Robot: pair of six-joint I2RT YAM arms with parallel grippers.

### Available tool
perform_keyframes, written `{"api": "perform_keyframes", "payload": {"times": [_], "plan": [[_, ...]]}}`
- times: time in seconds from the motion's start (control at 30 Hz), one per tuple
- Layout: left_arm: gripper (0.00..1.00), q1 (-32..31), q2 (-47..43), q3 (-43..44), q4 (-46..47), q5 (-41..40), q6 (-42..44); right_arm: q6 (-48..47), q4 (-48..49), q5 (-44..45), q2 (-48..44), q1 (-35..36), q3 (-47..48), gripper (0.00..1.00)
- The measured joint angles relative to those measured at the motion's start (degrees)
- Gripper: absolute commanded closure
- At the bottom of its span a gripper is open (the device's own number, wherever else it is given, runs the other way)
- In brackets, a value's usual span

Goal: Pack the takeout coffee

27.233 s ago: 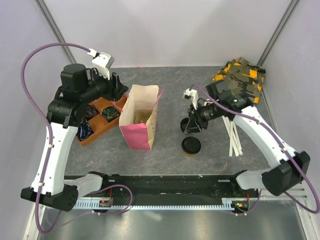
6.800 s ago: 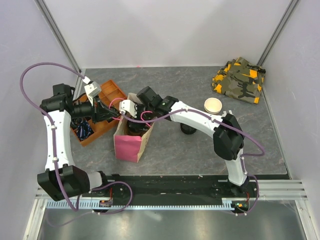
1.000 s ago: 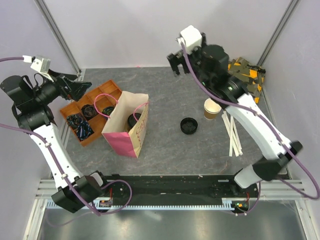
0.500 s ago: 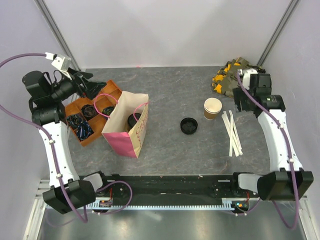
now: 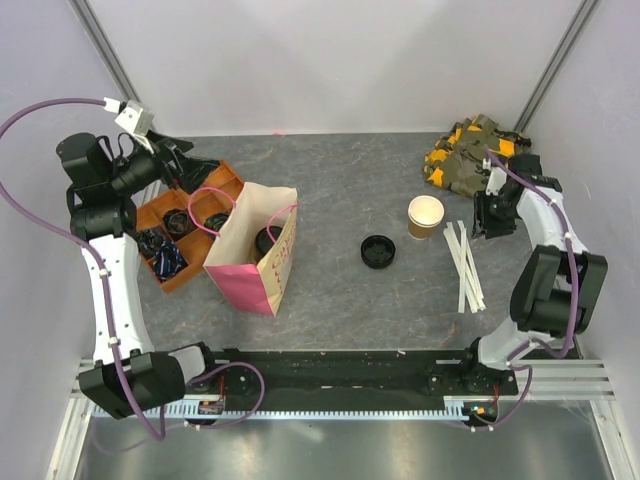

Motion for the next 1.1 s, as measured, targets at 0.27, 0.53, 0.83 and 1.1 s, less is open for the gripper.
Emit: {"api": "perform_keyframes", "payload": {"times": [0.27,0.53,0.83,1.1], "plan": [[0.05,0.0,-2.0,-2.1,-0.2,-1.9,0.0,1.0,3.3,-2.6,8.7,1.2,2.3,0.60],[0.05,-0.4,-3.5,-3.9,-0.8,-2.6,0.0,1.1,6.8,-2.2,13.0,3.5,2.7,0.59],[0.05,-1.1,-3.5,-4.3,-1.2,-4.5,0.1,1.1,8.0,-0.5,15.4,3.6,2.8,0.60],[0.05,-1.2,-3.7,-4.3,-2.3,-4.9,0.1,1.2,9.0,-0.1,17.8,4.2,3.2,0.68]]}}
